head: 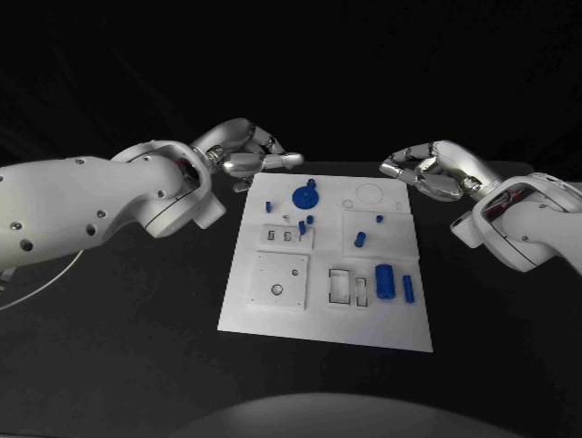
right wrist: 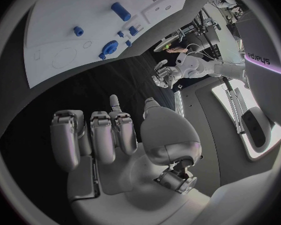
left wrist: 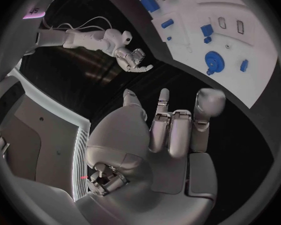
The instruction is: Assemble the parts on the task board
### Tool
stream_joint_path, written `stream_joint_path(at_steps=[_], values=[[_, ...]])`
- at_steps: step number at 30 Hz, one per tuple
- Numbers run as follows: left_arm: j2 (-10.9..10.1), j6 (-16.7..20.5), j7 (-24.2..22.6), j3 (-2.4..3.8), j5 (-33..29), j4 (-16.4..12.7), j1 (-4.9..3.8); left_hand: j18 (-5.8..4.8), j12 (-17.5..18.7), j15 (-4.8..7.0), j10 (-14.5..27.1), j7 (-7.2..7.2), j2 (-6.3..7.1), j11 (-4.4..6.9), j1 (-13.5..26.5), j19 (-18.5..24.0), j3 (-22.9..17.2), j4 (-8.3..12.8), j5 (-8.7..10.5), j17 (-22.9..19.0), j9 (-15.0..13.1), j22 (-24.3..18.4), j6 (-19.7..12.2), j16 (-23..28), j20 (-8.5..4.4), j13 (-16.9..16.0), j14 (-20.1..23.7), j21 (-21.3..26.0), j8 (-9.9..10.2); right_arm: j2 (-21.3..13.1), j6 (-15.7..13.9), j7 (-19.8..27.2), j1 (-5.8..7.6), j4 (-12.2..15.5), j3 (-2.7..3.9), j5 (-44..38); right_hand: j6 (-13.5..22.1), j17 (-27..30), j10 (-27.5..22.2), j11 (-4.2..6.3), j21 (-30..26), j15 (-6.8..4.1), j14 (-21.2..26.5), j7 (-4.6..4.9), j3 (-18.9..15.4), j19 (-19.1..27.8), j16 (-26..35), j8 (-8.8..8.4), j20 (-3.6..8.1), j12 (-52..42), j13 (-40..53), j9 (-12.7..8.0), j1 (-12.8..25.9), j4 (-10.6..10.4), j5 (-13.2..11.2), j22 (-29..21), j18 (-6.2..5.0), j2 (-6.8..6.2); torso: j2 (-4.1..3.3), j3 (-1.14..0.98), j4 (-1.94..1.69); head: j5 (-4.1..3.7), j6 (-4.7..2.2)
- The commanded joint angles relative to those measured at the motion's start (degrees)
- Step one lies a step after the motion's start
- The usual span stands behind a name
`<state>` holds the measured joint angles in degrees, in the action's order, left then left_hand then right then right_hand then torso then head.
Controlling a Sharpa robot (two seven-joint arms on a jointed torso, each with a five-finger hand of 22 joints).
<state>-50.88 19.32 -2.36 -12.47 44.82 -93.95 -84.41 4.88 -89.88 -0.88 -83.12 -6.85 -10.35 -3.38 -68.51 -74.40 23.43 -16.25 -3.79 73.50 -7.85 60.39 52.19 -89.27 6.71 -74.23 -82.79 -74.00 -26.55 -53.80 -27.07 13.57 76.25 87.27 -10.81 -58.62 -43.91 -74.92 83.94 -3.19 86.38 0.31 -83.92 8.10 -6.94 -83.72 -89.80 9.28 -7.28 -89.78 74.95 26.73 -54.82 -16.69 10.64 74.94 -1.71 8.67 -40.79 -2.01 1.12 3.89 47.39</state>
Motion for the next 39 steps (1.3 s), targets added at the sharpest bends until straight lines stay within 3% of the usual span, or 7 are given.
stream_joint_path(at_steps=[1,5,9,12,18,22,39], values=[[2.68,-15.52,20.31,0.04,17.12,1.38,-1.25,-1.57,-0.12,1.63,-6.88,2.1,-1.11,1.74,3.76,-4.82,1.3,-0.15,0.08,16.5,-2.08,12.6,5.59,-0.73,-1.11,-15.77,-7.21,-8.27,-3.01,0.38,4.51,-1.76,0.03,-0.51,-0.14,0.69,-0.48,-15.08,6.06,-0.36,0.22,0.47,-6.08,0.0,-0.5,-2.67,-0.2,0.21,0.1,-0.22,15.05,-0.12,-0.33,0.01,0.46,13.57,0.56,0.29,0.03,-0.33,0.75,0.29,0.07],[6.68,-26.36,29.3,0.07,19.49,3.69,-2.09,-3.02,-0.12,3.82,-6.88,4.82,-2.62,4.1,5.79,-9.46,2.13,-0.34,-4.64,16.5,-5.17,21.29,11.21,-0.73,-2.97,-15.77,-7.21,-12.86,-5.76,0.94,6.24,-2.77,0.01,-1.01,-0.28,0.68,-0.64,-15.08,6.06,-0.37,0.26,0.47,-6.08,0.0,-0.64,-2.71,-0.2,0.24,0.1,-0.22,15.05,-0.16,-0.46,0.0,0.66,13.58,0.57,0.41,-0.02,-0.45,1.0,0.39,0.09],[11.11,-37.23,38.49,0.1,16.59,6.74,-2.45,-2.95,-0.12,4.29,-6.88,4.85,-3.58,4.57,7.9,-8.88,2.67,-0.38,-2.16,16.5,-6.09,21.31,11.4,-0.73,-3.66,-15.77,-7.21,-13.03,-4.31,1.31,7.24,-3.27,-0.05,-1.32,-0.36,0.67,-1.0,-15.08,6.06,-0.34,0.26,0.46,-6.08,-0.02,-1.27,-2.68,-0.2,0.2,0.09,-0.22,15.05,-0.44,-1.2,0.02,2.07,13.57,0.56,0.78,-0.14,-0.46,1.36,0.79,0.11],[13.99,-40.37,41.42,0.11,14.78,9.22,-2.54,-2.92,-0.12,4.22,-6.88,4.57,-3.98,4.41,7.97,-8.61,2.26,-0.3,-1.9,16.5,-6.26,21.25,10.89,-0.73,-3.66,-15.77,-7.21,-13.01,-2.84,1.31,7.72,-3.52,-0.08,-1.3,-0.4,0.67,-1.11,-15.08,6.06,-0.34,0.29,0.46,-6.08,-0.05,-1.57,-2.7,-0.2,0.15,0.1,-0.22,15.05,-0.56,-1.49,0.01,2.69,13.58,0.57,0.92,-0.17,-0.44,1.33,0.92,0.02],[17.94,-42.0,43.95,0.25,13.74,13.32,-2.6,-3.06,-0.12,4.15,-6.88,4.41,-3.87,4.31,7.77,-9.12,2.06,-0.25,-2.67,16.5,-6.43,21.98,10.71,-0.73,-3.64,-15.77,-7.21,-13.29,-1.83,1.57,8.51,-4.01,-0.1,-1.31,-0.44,0.66,-1.13,-15.08,6.06,-0.34,0.3,0.46,-6.08,-0.05,-1.64,-2.71,-0.2,0.14,0.1,-0.22,15.05,-0.59,-1.55,0.01,2.82,13.58,0.57,0.92,-0.1,-0.35,1.55,1.52,0.27],[19.89,-43.43,44.95,0.32,13.58,15.74,-2.61,-3.05,-0.12,4.13,-6.88,4.39,-3.87,4.27,7.73,-9.08,1.91,-0.25,-3.54,16.5,-6.67,22.0,10.9,-0.73,-3.6,-15.77,-7.21,-13.3,-1.31,1.72,9.18,-4.54,-0.11,-1.36,-0.45,0.65,-1.12,-15.08,6.06,-0.34,0.26,0.45,-6.08,-0.05,-1.68,-2.67,-0.2,0.13,0.1,-0.22,15.05,-0.61,-1.57,0.01,2.87,13.56,0.56,0.93,0.06,-0.38,1.3,1.45,0.43],[23.71,-41.21,43.4,0.26,10.37,20.3,-2.33,-2.84,-0.12,3.42,-6.88,3.54,-3.58,3.49,4.15,-8.16,-0.32,0.12,-9.81,16.5,-8.33,21.48,10.08,-0.73,-2.88,-15.77,-7.21,-12.89,3.59,2.66,10.49,-5.51,-0.25,-2.13,-0.5,0.64,-0.85,-15.08,6.06,-0.35,-0.08,0.46,-6.08,-0.03,-2.14,-2.29,-0.2,-0.16,0.1,-0.22,15.05,-0.86,-1.76,-0.02,3.55,13.41,0.44,1.15,0.13,-0.16,1.58,1.97,0.33]])
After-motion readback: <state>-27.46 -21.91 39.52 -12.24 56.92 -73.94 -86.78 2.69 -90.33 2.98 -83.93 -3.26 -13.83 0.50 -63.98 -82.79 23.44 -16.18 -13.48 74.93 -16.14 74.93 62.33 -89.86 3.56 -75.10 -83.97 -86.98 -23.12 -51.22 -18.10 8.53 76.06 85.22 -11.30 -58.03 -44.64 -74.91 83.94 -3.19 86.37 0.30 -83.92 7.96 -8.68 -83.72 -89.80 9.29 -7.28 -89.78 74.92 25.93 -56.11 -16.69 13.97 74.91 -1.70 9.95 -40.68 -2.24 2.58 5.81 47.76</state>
